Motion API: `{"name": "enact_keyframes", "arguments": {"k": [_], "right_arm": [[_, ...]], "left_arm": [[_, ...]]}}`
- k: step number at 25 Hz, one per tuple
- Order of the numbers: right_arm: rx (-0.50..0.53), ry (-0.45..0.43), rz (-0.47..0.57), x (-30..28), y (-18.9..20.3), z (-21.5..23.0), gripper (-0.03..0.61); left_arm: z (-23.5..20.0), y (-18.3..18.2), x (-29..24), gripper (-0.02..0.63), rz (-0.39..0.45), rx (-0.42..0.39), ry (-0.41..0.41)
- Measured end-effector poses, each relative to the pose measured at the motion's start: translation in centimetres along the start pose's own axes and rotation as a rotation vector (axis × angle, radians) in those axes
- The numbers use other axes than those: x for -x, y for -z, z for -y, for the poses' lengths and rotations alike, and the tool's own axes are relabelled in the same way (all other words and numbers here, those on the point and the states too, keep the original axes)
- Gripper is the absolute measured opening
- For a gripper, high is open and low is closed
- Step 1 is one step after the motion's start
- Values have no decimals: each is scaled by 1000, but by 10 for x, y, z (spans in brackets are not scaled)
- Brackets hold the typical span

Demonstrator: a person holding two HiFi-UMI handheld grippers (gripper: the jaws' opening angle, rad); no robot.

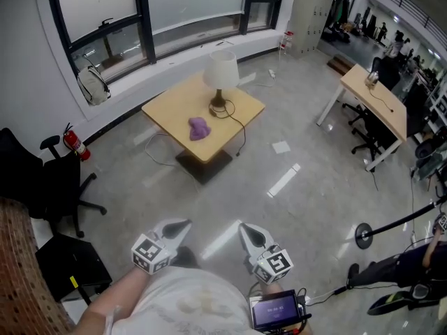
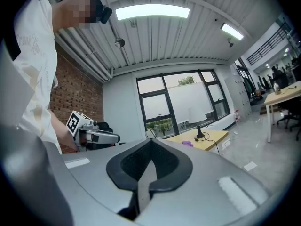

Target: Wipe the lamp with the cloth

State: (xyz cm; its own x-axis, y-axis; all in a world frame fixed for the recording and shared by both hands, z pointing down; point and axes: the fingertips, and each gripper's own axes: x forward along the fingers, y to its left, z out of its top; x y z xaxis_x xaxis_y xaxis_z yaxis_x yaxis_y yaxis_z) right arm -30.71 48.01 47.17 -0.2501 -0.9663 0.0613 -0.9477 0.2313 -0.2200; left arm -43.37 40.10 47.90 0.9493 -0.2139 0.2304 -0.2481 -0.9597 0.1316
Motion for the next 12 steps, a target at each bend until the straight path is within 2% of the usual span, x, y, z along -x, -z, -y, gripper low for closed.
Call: {"name": "enact_keyframes", "arguments": {"k": [12], "right_arm": [[-98,65,-24,-17,29,11,14]], "left_arm": [[-23,6,-20,0,-37,20,30]]}}
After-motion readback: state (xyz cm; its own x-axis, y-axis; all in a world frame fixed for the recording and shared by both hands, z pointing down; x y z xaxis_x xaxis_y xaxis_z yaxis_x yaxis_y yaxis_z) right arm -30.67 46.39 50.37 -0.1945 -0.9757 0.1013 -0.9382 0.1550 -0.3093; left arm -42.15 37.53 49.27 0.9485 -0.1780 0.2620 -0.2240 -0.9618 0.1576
